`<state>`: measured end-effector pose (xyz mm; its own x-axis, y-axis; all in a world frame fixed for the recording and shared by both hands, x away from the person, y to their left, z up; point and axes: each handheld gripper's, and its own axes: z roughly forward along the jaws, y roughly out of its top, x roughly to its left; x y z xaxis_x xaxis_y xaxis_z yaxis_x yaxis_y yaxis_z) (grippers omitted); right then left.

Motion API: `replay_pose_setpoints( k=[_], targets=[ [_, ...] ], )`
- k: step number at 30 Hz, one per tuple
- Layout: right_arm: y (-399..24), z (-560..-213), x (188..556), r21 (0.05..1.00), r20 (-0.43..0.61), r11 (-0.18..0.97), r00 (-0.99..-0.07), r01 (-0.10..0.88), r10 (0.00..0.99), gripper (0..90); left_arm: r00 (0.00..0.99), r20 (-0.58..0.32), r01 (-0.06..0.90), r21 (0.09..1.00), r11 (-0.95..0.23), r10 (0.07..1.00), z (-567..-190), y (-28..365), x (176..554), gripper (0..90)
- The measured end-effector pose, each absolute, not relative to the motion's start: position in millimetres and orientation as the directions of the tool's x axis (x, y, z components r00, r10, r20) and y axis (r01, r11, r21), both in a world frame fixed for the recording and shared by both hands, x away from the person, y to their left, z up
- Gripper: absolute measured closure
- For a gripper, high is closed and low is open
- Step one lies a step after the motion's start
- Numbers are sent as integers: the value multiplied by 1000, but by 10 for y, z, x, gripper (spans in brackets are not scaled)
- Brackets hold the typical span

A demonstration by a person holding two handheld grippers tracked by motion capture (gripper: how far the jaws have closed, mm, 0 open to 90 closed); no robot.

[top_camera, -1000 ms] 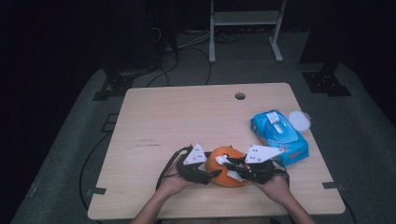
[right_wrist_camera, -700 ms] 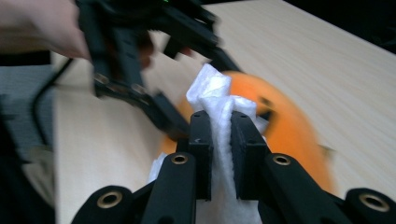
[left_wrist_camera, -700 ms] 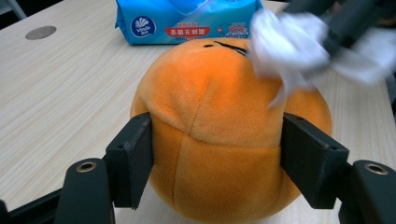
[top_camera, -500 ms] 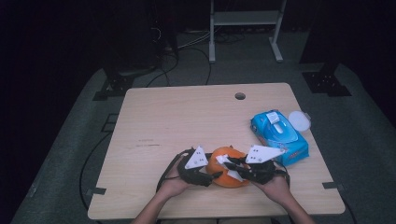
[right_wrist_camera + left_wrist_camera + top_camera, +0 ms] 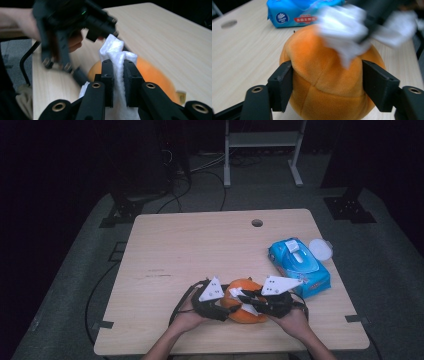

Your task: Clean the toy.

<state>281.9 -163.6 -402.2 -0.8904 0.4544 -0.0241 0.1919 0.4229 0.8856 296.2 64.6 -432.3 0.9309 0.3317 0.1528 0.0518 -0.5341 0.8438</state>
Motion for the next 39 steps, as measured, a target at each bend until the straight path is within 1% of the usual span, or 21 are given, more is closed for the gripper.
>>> replay_pose_setpoints(
  k=[4,5,7,8,9,11,12,13,14,17,20,21,22,23,25,26,27,28,31,36,39],
  targets=[
    [-1679,-3982,2875,889,-34,415,-877,193,479,792,932,209,-10,832,-555,295,-4332,639,2918,313],
    [-1715,-3989,2893,887,-31,415,-871,202,490,792,935,198,-4,836,-548,295,-4335,650,2927,311],
    [-1822,-4058,2923,876,-26,426,-860,227,510,793,937,95,94,858,-504,336,-4315,672,3002,203],
    [-1839,-4077,2910,874,-20,427,-860,233,510,793,937,95,94,858,-504,336,-4315,672,3002,187],
    [-1842,-4083,2888,875,-21,427,-861,230,509,793,939,58,124,864,-489,339,-4309,676,3030,188],
    [-1807,-4053,2841,878,-32,430,-871,210,491,793,939,111,74,860,-506,326,-4324,641,2985,236],
    [-1776,-4032,2823,881,-26,426,-878,206,478,794,939,111,74,860,-506,326,-4324,641,2985,260],
    [-1741,-4013,2812,884,-17,420,-884,204,467,794,937,187,1,845,-535,296,-4323,614,2927,281],
    [-1741,-4013,2812,884,-17,420,-884,204,467,794,937,187,1,845,-535,296,-4323,614,2927,292],
    [-1666,-3968,2852,886,-41,424,-879,188,476,794,933,259,-74,819,-570,251,-4322,618,2872,315],
    [-1716,-3991,2916,882,-40,427,-870,200,491,794,936,259,-80,817,-572,239,-4327,641,2878,315],
    [-1794,-4041,2953,876,-23,423,-856,232,517,795,945,211,-39,832,-554,251,-4321,663,2915,300],
    [-1794,-4041,2953,876,-23,423,-856,232,517,795,945,211,-39,832,-554,251,-4321,663,2915,256],
    [-1827,-4062,2960,876,-15,418,-853,240,521,795,950,165,3,844,-536,265,-4307,667,2947,256],
    [-1840,-4071,2885,874,-8,421,-858,244,513,795,951,68,96,861,-500,300,-4278,661,3006,142],
    [-1819,-4062,2858,876,4,416,-865,246,502,796,956,41,111,865,-489,289,-4286,640,3012,158],
    [-1789,-4051,2839,879,8,412,-871,240,491,796,955,91,68,858,-508,283,-4300,629,2982,204],
    [-1789,-4051,2839,879,8,412,-871,240,491,796,955,91,68,858,-508,283,-4300,629,2982,234],
    [-1715,-4013,2854,883,-13,414,-869,222,494,796,952,173,-6,837,-547,254,-4309,637,2923,286],
    [-1796,-4018,2934,873,-28,427,-851,235,525,796,954,173,-13,837,-547,243,-4332,680,2935,293],
    [-1962,-4082,2974,860,24,416,-836,296,548,796,961,128,24,847,-532,247,-4337,706,2965,274]
  ],
)
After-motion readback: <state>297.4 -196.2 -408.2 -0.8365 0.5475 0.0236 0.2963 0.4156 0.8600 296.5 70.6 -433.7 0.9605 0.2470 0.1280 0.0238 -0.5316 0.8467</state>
